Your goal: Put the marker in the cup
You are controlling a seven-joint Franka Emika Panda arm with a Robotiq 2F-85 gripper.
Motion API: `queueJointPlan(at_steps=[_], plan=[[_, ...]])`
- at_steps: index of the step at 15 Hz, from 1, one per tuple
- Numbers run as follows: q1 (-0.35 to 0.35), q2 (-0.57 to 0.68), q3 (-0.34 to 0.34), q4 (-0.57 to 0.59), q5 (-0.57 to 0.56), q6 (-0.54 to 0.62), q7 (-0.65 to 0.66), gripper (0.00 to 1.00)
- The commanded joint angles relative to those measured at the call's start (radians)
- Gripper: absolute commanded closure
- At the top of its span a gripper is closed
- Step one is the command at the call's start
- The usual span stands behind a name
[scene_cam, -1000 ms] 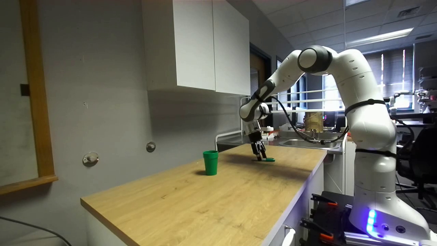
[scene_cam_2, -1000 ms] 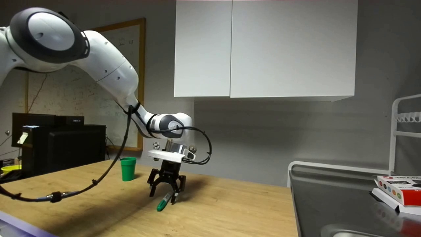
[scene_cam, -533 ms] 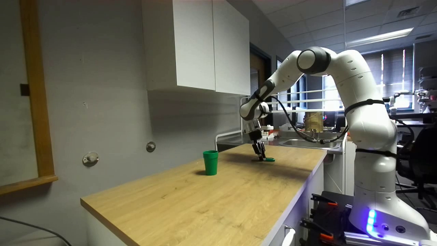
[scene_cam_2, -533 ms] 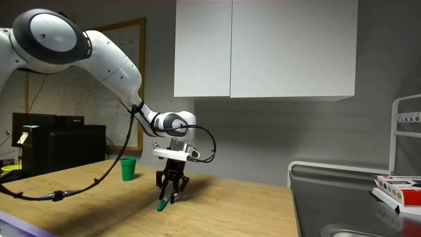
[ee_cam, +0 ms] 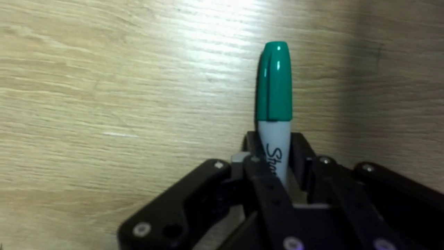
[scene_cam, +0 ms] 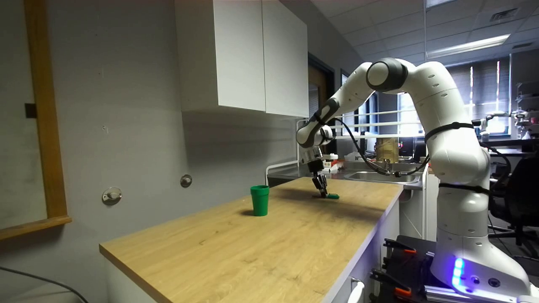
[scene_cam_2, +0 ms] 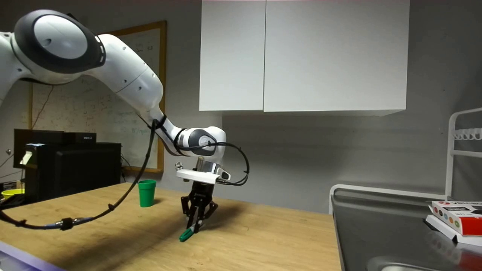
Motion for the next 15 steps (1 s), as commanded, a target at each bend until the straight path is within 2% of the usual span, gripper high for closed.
queueJointPlan(at_steps=[1,9,12,15], plan=[[-0.009,-0.007,0.005,0.019,0.0,-0.014,0.015,0.94],[0.007,-0.182,0.0,-0.013,0.153,0.063,0.24,0.94],[0.026,-0.273,0.002,-0.029,0.228,0.083,0.346,0.94],[0.06,-0.354,0.014,-0.048,0.29,0.15,0.466,0.94]])
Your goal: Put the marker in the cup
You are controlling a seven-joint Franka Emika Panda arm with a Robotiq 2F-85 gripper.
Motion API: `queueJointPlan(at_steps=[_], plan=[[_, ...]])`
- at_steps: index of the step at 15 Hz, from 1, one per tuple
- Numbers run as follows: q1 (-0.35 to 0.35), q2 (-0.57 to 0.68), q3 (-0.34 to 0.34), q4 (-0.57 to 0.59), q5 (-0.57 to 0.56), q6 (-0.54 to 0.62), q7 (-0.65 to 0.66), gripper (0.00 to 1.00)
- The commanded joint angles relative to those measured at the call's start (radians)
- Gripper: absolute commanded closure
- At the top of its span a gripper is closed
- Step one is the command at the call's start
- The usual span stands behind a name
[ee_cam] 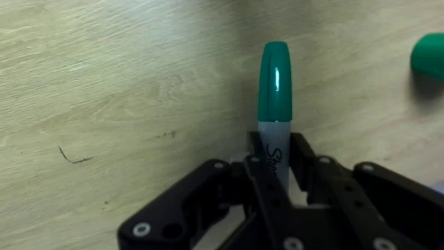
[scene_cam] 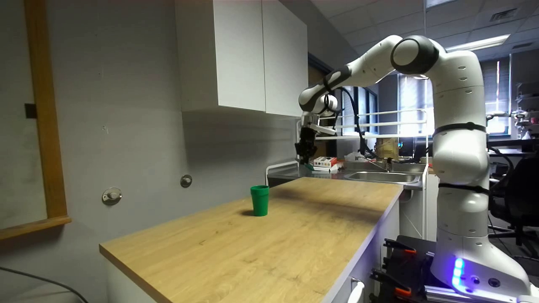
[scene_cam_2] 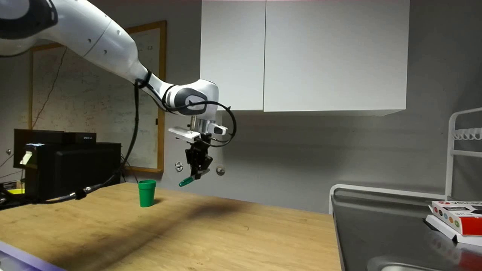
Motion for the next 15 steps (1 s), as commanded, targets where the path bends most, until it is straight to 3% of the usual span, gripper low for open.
queueJointPlan(at_steps=[1,9,15], plan=[[0.045,-0.113,0.022,-0.061,0.061,0.099,0.147,0.94],[0.154,-0.177,0.136,-0.127,-0.011,0.397,0.401,0.94],[0.21,-0.169,0.226,-0.207,-0.126,0.537,0.559,0.94]])
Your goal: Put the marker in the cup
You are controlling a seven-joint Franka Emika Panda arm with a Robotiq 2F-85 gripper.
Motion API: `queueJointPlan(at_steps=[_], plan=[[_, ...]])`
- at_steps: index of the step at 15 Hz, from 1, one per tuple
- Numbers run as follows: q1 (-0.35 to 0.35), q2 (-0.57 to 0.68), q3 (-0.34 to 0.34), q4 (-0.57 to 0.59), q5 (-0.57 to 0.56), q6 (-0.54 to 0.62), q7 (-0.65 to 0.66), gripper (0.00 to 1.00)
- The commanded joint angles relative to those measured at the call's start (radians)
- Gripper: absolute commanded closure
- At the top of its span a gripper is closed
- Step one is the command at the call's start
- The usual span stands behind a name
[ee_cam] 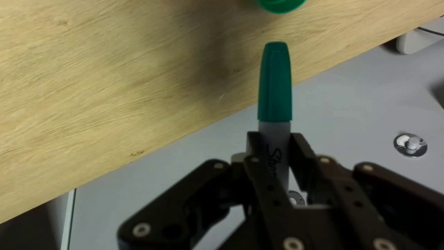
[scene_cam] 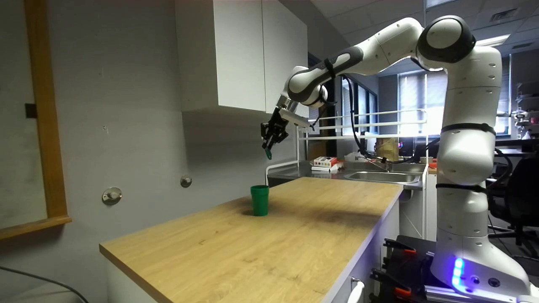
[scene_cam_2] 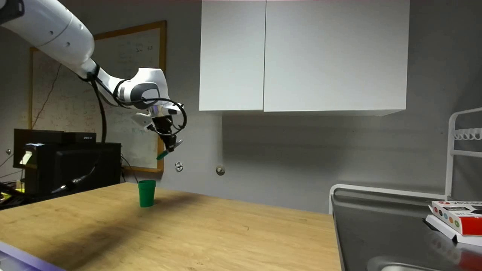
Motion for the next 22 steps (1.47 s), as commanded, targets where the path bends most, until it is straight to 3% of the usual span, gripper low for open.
queueJointPlan(at_steps=[1,8,17,22], plan=[[0.025,-0.006,0.052,-0.062,-0.082,0.075,0.108,0.94],[0.051,0.019,0.117,-0.141,-0.252,0.182,0.269,0.94],[0.049,0.062,0.1,-0.162,-0.269,0.244,0.288,0.94],[0.033,0.103,0.1,-0.183,-0.379,0.323,0.381,0.94]])
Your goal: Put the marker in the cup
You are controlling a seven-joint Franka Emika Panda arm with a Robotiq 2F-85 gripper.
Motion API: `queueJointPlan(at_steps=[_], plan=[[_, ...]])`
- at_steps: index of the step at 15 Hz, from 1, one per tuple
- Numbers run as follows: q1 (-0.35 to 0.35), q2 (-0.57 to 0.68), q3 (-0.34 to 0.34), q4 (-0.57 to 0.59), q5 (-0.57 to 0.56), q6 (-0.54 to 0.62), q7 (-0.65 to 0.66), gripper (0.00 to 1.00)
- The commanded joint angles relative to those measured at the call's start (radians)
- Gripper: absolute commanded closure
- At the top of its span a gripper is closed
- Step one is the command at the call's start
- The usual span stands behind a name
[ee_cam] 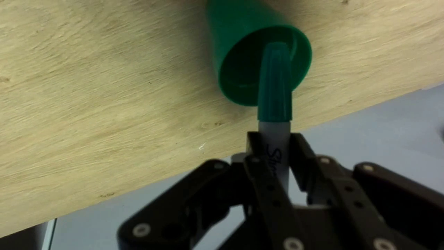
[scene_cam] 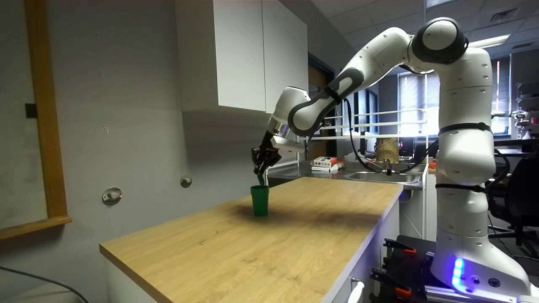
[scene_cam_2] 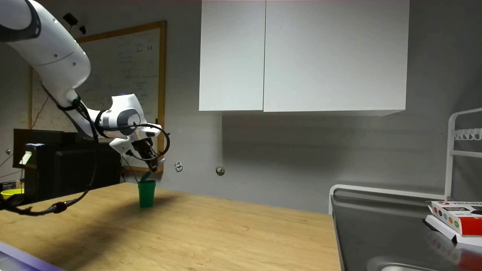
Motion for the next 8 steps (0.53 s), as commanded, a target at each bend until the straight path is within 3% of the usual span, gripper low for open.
queueJointPlan(at_steps=[1,8], plan=[[-0.014,0.029,-0.004,-0.018,-0.116,0.071,0.106,0.94],[-0.022,0.056,-0.029,-0.02,-0.366,0.137,0.316,0.94]])
